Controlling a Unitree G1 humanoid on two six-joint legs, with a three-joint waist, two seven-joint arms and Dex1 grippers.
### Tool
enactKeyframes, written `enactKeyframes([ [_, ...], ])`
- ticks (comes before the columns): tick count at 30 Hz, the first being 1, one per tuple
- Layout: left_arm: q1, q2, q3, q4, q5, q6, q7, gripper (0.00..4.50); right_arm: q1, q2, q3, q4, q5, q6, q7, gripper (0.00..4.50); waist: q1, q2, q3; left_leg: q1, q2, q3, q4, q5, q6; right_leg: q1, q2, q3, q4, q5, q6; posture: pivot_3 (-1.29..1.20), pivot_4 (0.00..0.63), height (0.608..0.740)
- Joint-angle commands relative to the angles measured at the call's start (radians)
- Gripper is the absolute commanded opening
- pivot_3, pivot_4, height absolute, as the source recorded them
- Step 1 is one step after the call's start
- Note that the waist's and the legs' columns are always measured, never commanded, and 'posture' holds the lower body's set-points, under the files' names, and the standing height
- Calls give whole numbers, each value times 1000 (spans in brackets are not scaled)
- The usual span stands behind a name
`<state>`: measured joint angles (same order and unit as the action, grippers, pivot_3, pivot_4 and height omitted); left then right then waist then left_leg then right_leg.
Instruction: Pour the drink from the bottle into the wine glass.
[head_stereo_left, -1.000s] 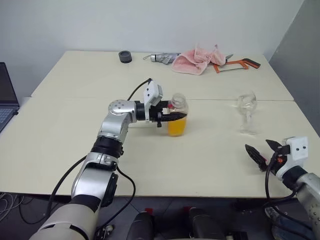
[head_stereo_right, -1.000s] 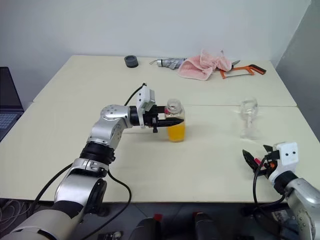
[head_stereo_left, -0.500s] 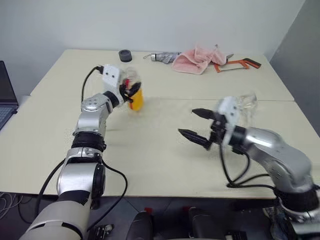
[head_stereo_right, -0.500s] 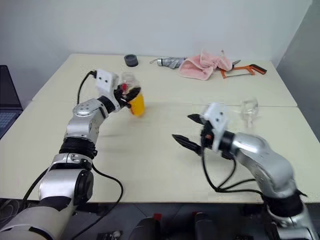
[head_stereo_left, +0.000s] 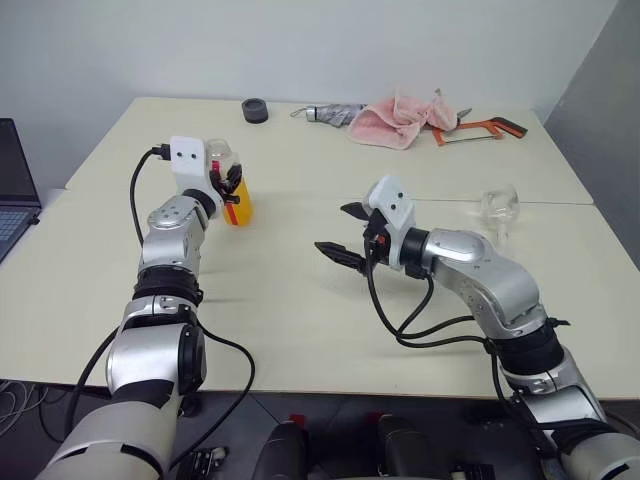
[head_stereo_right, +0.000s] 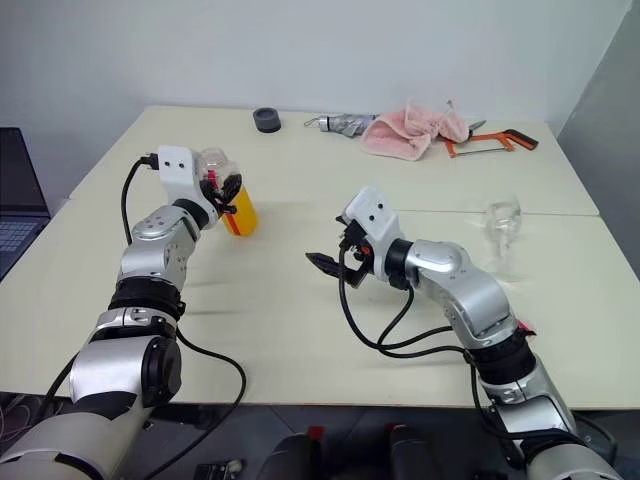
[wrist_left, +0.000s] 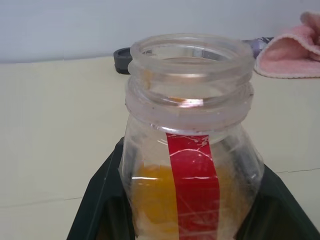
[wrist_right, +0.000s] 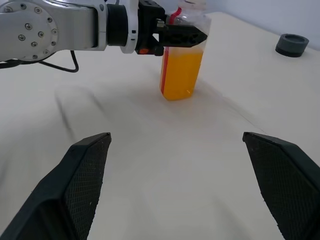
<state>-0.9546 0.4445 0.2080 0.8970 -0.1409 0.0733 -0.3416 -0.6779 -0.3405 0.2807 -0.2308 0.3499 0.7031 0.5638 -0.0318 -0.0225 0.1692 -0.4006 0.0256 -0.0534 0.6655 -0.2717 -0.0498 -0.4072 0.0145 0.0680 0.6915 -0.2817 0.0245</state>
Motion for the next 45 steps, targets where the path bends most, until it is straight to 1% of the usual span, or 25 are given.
enactKeyframes([
  [1,1,3,13,2,0,-51,18,3147,-22,11,-3,-30,-16,-20,11,4500,0,0,0,0,0,0,0,0,0,0,0,0,0,0,0,0,150,740],
  [5,19,0,7,-5,6,-84,26,4338,-8,12,-11,-46,-20,-7,17,4500,0,0,0,0,0,0,0,0,0,0,0,0,0,0,0,0,150,740],
  [6,26,-1,5,-10,8,-89,27,4484,-4,11,-13,-51,-19,-4,17,4500,0,0,0,0,0,0,0,0,0,0,0,0,0,0,0,0,150,740],
  [12,96,-10,-2,-90,9,-94,35,4484,64,-12,-32,-115,3,28,19,4500,0,0,0,0,0,0,0,0,0,0,0,0,1,0,0,0,150,740],
  [18,220,-16,-12,-226,26,-95,66,4484,169,-49,-67,-195,8,51,8,4500,0,0,0,0,1,-1,0,0,0,0,-1,0,1,0,0,0,150,740],
  [21,300,-19,-20,-332,41,-94,84,4484,247,-77,-103,-253,20,69,-1,4500,1,0,0,0,1,-1,0,0,0,0,-1,0,1,0,0,0,150,740],
  [25,415,-27,2,-484,34,-54,121,4484,330,-92,-161,-326,41,114,-35,4500,2,0,0,0,2,0,0,0,0,0,-1,1,1,0,0,0,150,740],
  [29,579,-44,-23,-692,27,-16,100,4484,378,-92,-241,-385,63,176,-89,4500,0,0,0,1,2,0,0,0,0,0,-1,2,2,0,0,0,150,740],
  [33,713,-63,-106,-886,7,15,6,4484,378,-76,-411,-423,121,263,-166,4500,2,0,0,2,2,0,0,0,0,1,-1,2,2,0,0,0,150,740],
  [36,725,-70,-187,-958,-64,59,-141,4484,327,-95,-526,-389,132,345,-232,4500,8,0,0,2,1,0,0,0,-1,2,-1,1,2,0,0,0,150,740],
  [37,713,-65,-209,-966,-89,77,-195,4484,301,-114,-549,-367,125,389,-253,4500,8,0,0,2,1,0,1,0,-1,2,-1,1,2,0,0,0,150,740],
  [39,661,-53,-243,-965,-153,134,-313,4484,227,-195,-574,-293,93,493,-283,4500,6,0,0,3,-1,1,1,1,0,3,0,2,2,0,1,0,150,740],
  [40,623,-40,-262,-948,-165,140,-373,4484,178,-227,-595,-225,96,545,-284,4500,5,0,0,3,-2,1,1,1,0,3,0,2,3,0,1,0,150,740],
  [42,556,-22,-287,-911,-183,146,-468,4484,100,-275,-618,-98,99,600,-277,4500,1,0,0,3,-2,1,1,1,0,3,2,2,3,0,0,0,150,740],
  [45,465,3,-325,-850,-191,135,-605,4484,-7,-345,-596,127,61,626,-279,4500,-5,0,-1,4,-2,2,-2,1,0,2,3,2,3,-1,-1,0,150,740],
])
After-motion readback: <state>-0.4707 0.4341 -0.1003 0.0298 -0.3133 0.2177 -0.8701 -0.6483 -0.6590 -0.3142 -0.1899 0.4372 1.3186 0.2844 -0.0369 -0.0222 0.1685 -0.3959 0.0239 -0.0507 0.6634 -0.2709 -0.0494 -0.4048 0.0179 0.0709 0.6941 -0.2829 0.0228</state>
